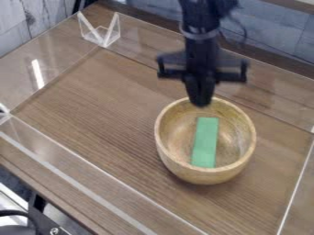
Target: Move green stick from inside the wooden bowl to the table next to it
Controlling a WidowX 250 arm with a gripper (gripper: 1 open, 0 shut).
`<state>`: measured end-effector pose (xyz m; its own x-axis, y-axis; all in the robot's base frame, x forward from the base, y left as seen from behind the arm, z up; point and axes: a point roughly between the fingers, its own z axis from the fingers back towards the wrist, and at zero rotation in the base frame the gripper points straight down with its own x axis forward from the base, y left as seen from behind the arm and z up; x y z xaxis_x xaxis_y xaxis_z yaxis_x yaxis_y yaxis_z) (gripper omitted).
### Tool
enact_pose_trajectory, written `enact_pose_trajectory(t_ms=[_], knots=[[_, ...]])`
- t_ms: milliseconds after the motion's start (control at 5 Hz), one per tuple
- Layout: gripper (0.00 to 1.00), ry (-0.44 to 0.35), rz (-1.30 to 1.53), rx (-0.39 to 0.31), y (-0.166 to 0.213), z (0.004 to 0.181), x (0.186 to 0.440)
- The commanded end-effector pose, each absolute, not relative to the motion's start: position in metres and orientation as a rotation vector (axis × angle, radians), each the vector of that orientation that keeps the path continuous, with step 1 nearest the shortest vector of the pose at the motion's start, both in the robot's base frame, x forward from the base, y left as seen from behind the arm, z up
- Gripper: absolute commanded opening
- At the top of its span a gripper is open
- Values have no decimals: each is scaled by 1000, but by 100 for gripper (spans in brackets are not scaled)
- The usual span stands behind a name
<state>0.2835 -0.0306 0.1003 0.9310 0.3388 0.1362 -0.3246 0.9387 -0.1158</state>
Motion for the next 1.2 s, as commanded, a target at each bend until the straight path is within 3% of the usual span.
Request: enact_pose_trajectory(t_ms=[0,400,1000], knots=[[0,-223,313,-126,-28,128,297],[0,-210,298,-130,-22,112,304],[0,-182,73,-158,-48,98,288]])
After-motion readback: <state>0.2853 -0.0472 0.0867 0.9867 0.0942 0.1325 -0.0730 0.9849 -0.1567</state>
